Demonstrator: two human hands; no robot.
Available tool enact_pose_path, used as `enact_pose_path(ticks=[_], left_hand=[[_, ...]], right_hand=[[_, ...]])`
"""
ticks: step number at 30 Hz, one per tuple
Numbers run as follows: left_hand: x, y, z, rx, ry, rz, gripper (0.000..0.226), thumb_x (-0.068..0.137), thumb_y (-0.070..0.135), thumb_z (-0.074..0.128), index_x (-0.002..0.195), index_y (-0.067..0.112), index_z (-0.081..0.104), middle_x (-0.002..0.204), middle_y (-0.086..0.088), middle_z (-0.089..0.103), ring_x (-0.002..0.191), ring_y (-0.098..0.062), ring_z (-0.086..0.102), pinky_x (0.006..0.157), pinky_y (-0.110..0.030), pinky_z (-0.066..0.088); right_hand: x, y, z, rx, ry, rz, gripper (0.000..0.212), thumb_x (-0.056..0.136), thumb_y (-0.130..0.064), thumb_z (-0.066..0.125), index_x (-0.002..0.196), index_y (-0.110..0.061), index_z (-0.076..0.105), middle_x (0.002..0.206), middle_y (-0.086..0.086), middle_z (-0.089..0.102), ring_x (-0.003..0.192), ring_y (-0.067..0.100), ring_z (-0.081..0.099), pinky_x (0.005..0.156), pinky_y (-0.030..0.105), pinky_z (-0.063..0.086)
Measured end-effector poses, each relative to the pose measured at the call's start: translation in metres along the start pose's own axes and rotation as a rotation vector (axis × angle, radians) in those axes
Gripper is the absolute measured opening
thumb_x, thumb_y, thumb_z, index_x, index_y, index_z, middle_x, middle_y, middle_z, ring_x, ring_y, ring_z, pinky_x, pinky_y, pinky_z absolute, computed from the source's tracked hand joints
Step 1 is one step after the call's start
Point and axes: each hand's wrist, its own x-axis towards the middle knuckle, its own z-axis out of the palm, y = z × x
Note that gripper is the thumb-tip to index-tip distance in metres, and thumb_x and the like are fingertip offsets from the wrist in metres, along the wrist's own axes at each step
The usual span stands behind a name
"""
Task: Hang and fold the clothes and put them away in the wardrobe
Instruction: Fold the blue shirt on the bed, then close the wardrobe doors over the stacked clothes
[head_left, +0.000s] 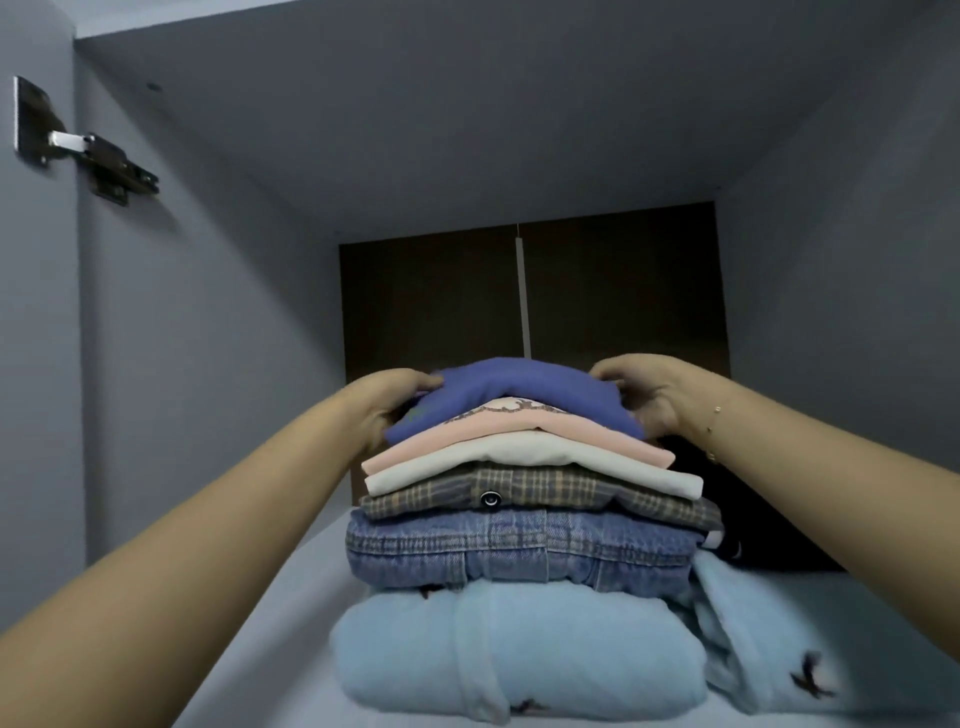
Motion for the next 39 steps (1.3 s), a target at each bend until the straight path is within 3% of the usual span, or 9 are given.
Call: enact_pose_path(ticks=[6, 14, 17, 20, 24, 27, 31, 35, 39], left_hand=[[-0.048, -0.007, -0.013, -0.081, -0.210, -0.028, 0.018, 0.098, 0.009, 0.049, 0.111, 0.007, 0.061, 0.067, -0.008, 0.061, 0.040, -0.007, 0.054, 0.031, -0.013, 0.040], [-0.061, -0.018, -0.026, -0.104, -0.006, 0.109, 0.022, 0.100, -0.005, 0.038, 0.102, 0.004, 0.057, 0.059, -0.007, 0.056, 0.030, 0.000, 0.035, 0.027, -0.006, 0.021], [-0.073, -0.024, -0.026, -0.092, 0.063, 0.136, 0.021, 0.098, -0.005, 0.043, 0.114, 0.004, 0.053, 0.073, -0.009, 0.052, 0.032, -0.001, 0.040, 0.031, -0.007, 0.029], [-0.093, -0.029, -0.037, 0.123, 0.144, 0.234, 0.026, 0.095, 0.001, 0.055, 0.120, 0.005, 0.055, 0.094, -0.010, 0.063, 0.067, -0.009, 0.063, 0.061, -0.016, 0.051], [-0.135, -0.042, -0.038, 0.681, 0.321, 0.593, 0.032, 0.094, 0.018, 0.061, 0.126, 0.020, 0.059, 0.120, 0.004, 0.056, 0.106, -0.011, 0.054, 0.080, -0.017, 0.040], [-0.167, -0.062, -0.022, 0.947, 0.295, 0.839, 0.034, 0.093, 0.022, 0.060, 0.127, 0.022, 0.059, 0.127, 0.002, 0.053, 0.116, -0.013, 0.048, 0.090, -0.020, 0.035], [-0.206, -0.101, -0.002, 1.079, 0.248, 0.962, 0.041, 0.093, 0.025, 0.059, 0.134, 0.020, 0.056, 0.137, -0.001, 0.052, 0.129, -0.024, 0.040, 0.107, -0.039, 0.035], [-0.243, -0.143, 0.010, 1.176, 0.232, 0.919, 0.049, 0.095, 0.034, 0.052, 0.142, 0.024, 0.046, 0.150, 0.000, 0.039, 0.138, -0.021, 0.031, 0.112, -0.042, 0.030], [-0.285, -0.183, 0.021, 1.249, 0.228, 0.873, 0.051, 0.096, 0.034, 0.052, 0.145, 0.025, 0.041, 0.155, -0.001, 0.033, 0.143, -0.022, 0.026, 0.113, -0.042, 0.027]], right_hand=[[-0.031, 0.015, -0.014, -0.123, -0.061, -0.155, 0.010, 0.094, -0.015, 0.054, 0.095, -0.008, 0.061, 0.068, 0.006, 0.055, 0.041, 0.008, 0.054, 0.031, 0.016, 0.042], [-0.056, 0.036, -0.019, 0.015, -0.079, -0.175, 0.027, 0.099, 0.003, 0.031, 0.084, -0.005, 0.051, 0.057, -0.002, 0.038, 0.026, 0.001, 0.033, 0.026, 0.013, 0.026], [-0.064, 0.050, -0.016, -0.128, 0.031, -0.206, 0.023, 0.099, 0.002, 0.036, 0.082, -0.001, 0.050, 0.047, 0.005, 0.048, 0.033, 0.004, 0.045, 0.031, 0.011, 0.034], [-0.086, 0.053, -0.021, -0.118, 0.173, -0.341, 0.016, 0.098, 0.000, 0.044, 0.086, 0.000, 0.054, 0.081, 0.019, 0.060, 0.066, 0.021, 0.062, 0.044, 0.019, 0.053], [-0.122, 0.070, -0.034, -0.429, 0.334, -0.552, 0.026, 0.095, -0.006, 0.055, 0.121, -0.009, 0.057, 0.110, 0.016, 0.064, 0.090, 0.026, 0.067, 0.072, 0.027, 0.060], [-0.151, 0.098, -0.026, -0.689, 0.312, -0.621, 0.034, 0.093, -0.016, 0.060, 0.126, -0.021, 0.060, 0.116, 0.001, 0.067, 0.109, 0.014, 0.062, 0.098, 0.031, 0.048], [-0.186, 0.145, -0.017, -0.827, 0.277, -0.659, 0.038, 0.096, -0.026, 0.058, 0.134, -0.025, 0.054, 0.110, -0.020, 0.060, 0.101, 0.003, 0.057, 0.086, 0.019, 0.044], [-0.226, 0.195, -0.040, -1.354, 0.381, -0.860, 0.061, 0.095, -0.047, 0.048, 0.151, -0.032, 0.029, 0.147, -0.020, 0.034, 0.133, -0.004, 0.028, 0.104, 0.008, 0.022], [-0.261, 0.233, -0.063, -1.520, 0.397, -0.843, 0.069, 0.095, -0.052, 0.043, 0.155, -0.030, 0.017, 0.161, -0.011, 0.017, 0.147, 0.006, 0.014, 0.120, 0.031, 0.018]])
